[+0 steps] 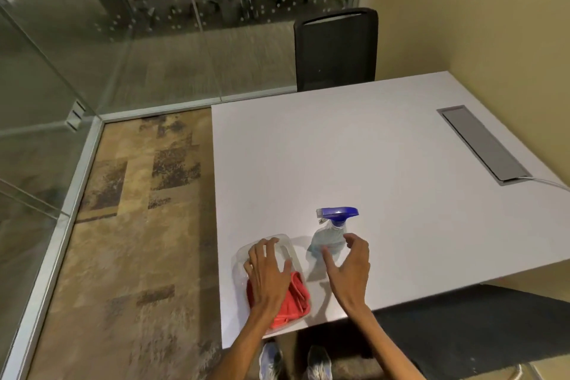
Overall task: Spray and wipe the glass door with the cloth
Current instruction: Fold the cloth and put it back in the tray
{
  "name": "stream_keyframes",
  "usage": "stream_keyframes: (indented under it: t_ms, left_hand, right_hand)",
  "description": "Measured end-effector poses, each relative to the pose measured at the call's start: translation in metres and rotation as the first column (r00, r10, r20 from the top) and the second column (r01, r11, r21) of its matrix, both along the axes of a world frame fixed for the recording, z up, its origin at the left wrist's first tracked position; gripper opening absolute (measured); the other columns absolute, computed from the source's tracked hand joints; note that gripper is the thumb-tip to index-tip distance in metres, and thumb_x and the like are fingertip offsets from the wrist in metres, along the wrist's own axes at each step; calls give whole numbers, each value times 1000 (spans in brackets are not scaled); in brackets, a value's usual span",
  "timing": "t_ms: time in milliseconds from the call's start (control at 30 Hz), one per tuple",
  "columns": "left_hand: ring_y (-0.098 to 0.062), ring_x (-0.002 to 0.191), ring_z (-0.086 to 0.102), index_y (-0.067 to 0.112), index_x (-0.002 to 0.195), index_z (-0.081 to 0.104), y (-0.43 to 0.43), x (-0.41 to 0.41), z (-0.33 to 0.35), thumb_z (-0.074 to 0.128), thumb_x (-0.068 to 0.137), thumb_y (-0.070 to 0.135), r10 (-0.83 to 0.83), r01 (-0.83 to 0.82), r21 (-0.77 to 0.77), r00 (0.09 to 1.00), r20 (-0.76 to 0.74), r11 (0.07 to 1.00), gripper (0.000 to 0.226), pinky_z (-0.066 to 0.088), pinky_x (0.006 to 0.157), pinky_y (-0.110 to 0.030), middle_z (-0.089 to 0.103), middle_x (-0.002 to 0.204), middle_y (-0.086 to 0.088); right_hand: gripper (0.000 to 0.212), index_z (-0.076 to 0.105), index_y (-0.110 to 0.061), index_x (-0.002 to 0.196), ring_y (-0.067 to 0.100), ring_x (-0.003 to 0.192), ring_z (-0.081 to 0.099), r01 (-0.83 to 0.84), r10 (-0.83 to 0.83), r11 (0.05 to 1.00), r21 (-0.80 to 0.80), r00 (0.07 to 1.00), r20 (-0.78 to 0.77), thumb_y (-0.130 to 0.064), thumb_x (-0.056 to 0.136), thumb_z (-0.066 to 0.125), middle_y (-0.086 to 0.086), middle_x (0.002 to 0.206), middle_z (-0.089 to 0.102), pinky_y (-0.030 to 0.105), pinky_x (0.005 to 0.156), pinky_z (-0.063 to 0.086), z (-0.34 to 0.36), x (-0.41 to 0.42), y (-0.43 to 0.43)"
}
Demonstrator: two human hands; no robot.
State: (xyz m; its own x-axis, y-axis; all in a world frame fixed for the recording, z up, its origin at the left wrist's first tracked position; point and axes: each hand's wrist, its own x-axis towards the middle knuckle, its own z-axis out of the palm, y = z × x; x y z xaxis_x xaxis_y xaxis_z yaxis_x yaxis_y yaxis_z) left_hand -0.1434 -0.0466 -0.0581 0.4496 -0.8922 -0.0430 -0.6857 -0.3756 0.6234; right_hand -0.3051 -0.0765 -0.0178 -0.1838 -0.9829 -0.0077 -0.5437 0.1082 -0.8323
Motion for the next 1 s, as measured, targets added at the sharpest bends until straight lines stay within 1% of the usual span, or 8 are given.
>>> stream_keyframes:
  t_ms: [100, 233, 300, 433, 533, 700, 833, 1000]
  left_hand:
    - [-15, 127, 41, 23, 134, 49, -33, -19, 15, 76, 80, 36, -148, 140, -52, 968, -202, 989, 61, 38, 104, -35, 50, 133, 5]
    - [-8, 130, 36, 21, 141, 42, -66, -43, 26, 78, 77, 36, -277, 308, 28, 890, -363, 951, 75, 40, 105, -32, 41, 135, 13]
    - [-14, 133, 41, 21, 141, 43, -74, -53, 26, 72, 76, 32, -292, 342, 58, 870, -397, 938, 72, 42, 106, -35, 44, 140, 6]
    - [-20, 131, 47, 20, 137, 51, -80, -64, 21, 67, 88, 25, -267, 322, 54, 858, -438, 945, 51, 43, 104, -29, 52, 140, -3]
    - [-20, 127, 52, 19, 132, 54, -78, -63, 23, 65, 93, 26, -260, 300, 26, 865, -429, 954, 41, 42, 97, -22, 54, 137, -3]
    - [-9, 117, 54, 25, 128, 57, -66, -40, 62, 69, 90, 26, -273, 228, -152, 846, -458, 962, 40, 46, 98, -26, 60, 126, 7]
    - [-5, 103, 62, 27, 119, 61, -49, -10, 104, 76, 84, 29, -200, 84, -248, 849, -489, 965, 38, 45, 80, -11, 67, 112, 9]
    - [-12, 99, 65, 21, 123, 62, -33, 29, 114, 77, 83, 29, -101, -11, -244, 892, -440, 970, 44, 50, 77, -16, 68, 110, 5]
  right_hand:
    - [80, 37, -14, 137, 20, 116, 49, 103, -103, 995, 2, 993, 50, -43, 77, 83, 2, 132, 42, 44, 97, 46, 20, -7, -21]
    - [95, 30, -19, 150, 13, 131, 41, -11, 6, 999, 32, 988, 152, -44, 76, 84, -4, 150, 36, 37, 106, 38, 29, -9, -44]
    - [79, 39, -20, 146, 11, 129, 47, -77, 69, 997, 32, 978, 199, -36, 82, 81, -4, 146, 47, 33, 107, 40, 29, -7, -51]
    - [27, 60, -26, 111, 7, 94, 64, -65, 62, 998, 9, 978, 197, -12, 90, 70, -4, 103, 69, 42, 92, 55, 31, -6, -53]
    - [20, 66, -21, 108, 3, 87, 65, -89, 93, 995, -33, 984, 150, -13, 90, 70, -7, 94, 69, 38, 85, 57, 37, -7, -49]
    - [12, 71, -25, 100, 10, 80, 65, -203, 213, 966, -161, 976, 50, -29, 88, 74, -13, 88, 70, 26, 70, 51, 83, 1, -53]
    - [16, 71, -23, 99, 11, 78, 65, -333, 342, 910, -246, 940, -6, -35, 88, 75, -13, 87, 71, 27, 68, 53, 122, 22, -53]
    - [28, 73, -18, 109, 8, 86, 68, -449, 472, 856, -259, 881, 33, -38, 89, 74, -9, 96, 74, 21, 73, 55, 135, 53, -50]
